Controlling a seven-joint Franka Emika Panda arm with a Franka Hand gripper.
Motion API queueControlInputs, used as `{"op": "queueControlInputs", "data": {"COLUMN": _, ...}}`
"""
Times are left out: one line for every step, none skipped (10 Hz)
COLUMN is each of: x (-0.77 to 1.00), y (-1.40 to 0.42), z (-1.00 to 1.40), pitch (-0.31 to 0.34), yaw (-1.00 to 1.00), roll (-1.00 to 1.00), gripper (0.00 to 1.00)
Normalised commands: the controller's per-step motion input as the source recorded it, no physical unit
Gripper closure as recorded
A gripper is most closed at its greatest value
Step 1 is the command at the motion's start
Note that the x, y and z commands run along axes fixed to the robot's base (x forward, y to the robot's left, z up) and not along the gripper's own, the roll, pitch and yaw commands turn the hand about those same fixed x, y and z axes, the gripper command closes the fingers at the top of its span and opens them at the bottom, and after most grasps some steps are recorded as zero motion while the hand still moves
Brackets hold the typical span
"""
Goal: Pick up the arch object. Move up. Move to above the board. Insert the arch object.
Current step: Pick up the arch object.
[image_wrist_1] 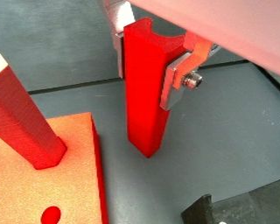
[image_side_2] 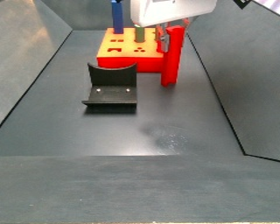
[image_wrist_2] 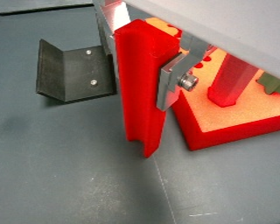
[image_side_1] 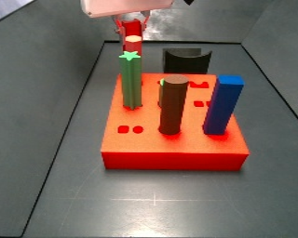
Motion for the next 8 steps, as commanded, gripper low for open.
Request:
{"op": "queueControlInputs", "data": {"x": 0.00, "y": 0.00, "z": 0.00, "pitch": 0.000, "yaw": 0.00, "roll": 0.00, "gripper": 1.00}}
{"op": "queueControlInputs", "data": {"x": 0.00, "y": 0.00, "z": 0.00, "pitch": 0.000, "yaw": 0.00, "roll": 0.00, "gripper": 1.00}}
{"op": "queueControlInputs", "data": {"x": 0.00, "y": 0.00, "z": 0.00, "pitch": 0.000, "yaw": 0.00, "roll": 0.00, "gripper": 1.00}}
{"op": "queueControlInputs", "data": {"x": 0.00, "y": 0.00, "z": 0.00, "pitch": 0.000, "yaw": 0.00, "roll": 0.00, "gripper": 1.00}}
{"op": "queueControlInputs", "data": {"x": 0.00, "y": 0.00, "z": 0.00, "pitch": 0.000, "yaw": 0.00, "roll": 0.00, "gripper": 1.00}}
{"op": "queueControlInputs", "data": {"x": 0.00, "y": 0.00, "z": 0.00, "pitch": 0.000, "yaw": 0.00, "roll": 0.00, "gripper": 1.00}}
{"op": "queueControlInputs", "data": {"x": 0.00, "y": 0.00, "z": 0.00, "pitch": 0.000, "yaw": 0.00, "roll": 0.00, "gripper": 1.00}}
{"op": "queueControlInputs", "data": {"x": 0.00, "y": 0.00, "z": 0.00, "pitch": 0.000, "yaw": 0.00, "roll": 0.00, "gripper": 1.00}}
